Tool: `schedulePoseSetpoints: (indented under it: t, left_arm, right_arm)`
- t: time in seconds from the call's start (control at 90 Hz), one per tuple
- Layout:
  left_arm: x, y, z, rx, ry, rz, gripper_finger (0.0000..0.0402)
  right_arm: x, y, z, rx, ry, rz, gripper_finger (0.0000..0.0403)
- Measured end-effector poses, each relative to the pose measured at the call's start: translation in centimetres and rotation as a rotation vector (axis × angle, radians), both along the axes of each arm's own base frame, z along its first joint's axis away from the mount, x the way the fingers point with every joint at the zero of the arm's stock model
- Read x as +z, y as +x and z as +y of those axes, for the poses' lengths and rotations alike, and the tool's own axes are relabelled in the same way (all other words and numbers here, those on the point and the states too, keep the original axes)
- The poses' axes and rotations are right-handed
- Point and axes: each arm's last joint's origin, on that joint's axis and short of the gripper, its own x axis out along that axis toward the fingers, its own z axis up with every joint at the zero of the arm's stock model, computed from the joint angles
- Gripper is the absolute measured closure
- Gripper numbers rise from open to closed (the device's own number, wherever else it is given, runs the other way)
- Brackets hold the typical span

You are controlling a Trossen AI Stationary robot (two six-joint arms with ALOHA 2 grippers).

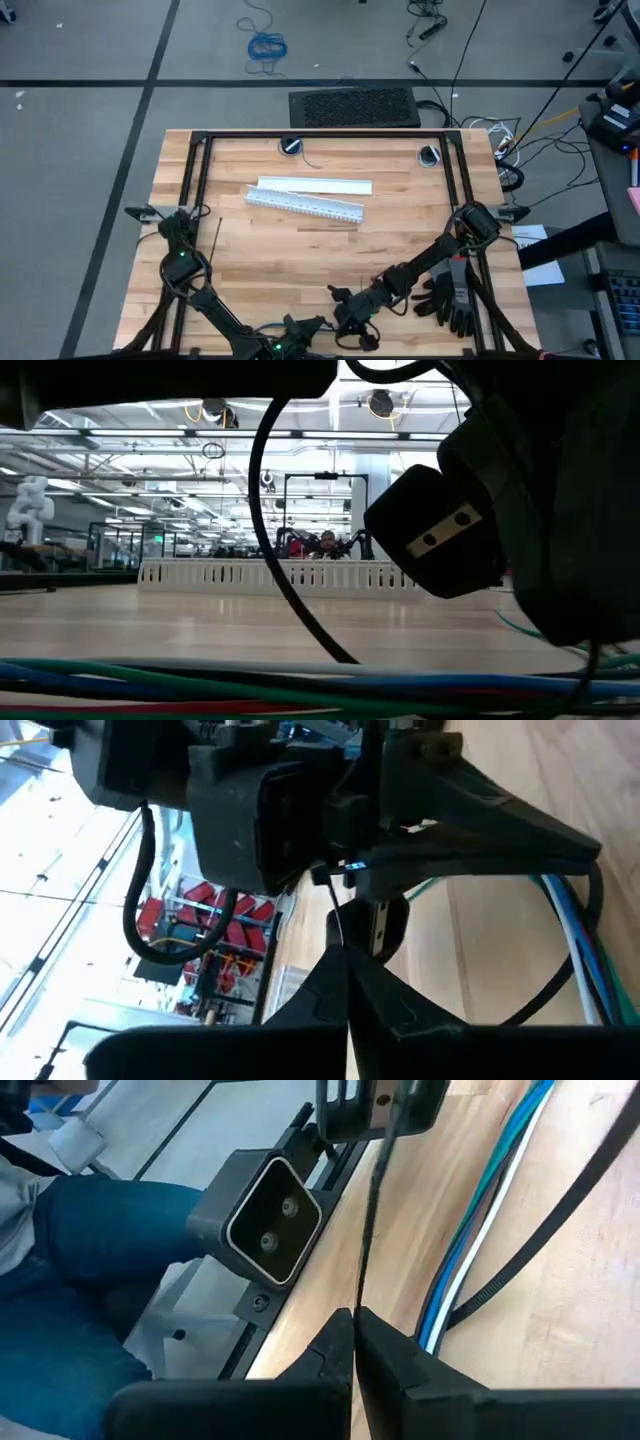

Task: Ziptie cables
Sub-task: Wrap the cable wire using a zip tie

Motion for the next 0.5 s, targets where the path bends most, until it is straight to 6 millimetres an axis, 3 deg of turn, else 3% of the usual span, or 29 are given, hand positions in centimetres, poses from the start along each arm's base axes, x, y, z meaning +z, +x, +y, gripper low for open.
schedulePoseSetpoints:
  t: [0.5]
  left_arm:
    - [-0.4, 0.0, 0.2, -0.040, 0.057, 0.089, 0.0402]
  right_arm:
    - [1.3, -0.1, -0.4, 0.002, 0.029, 0.012, 0.0403]
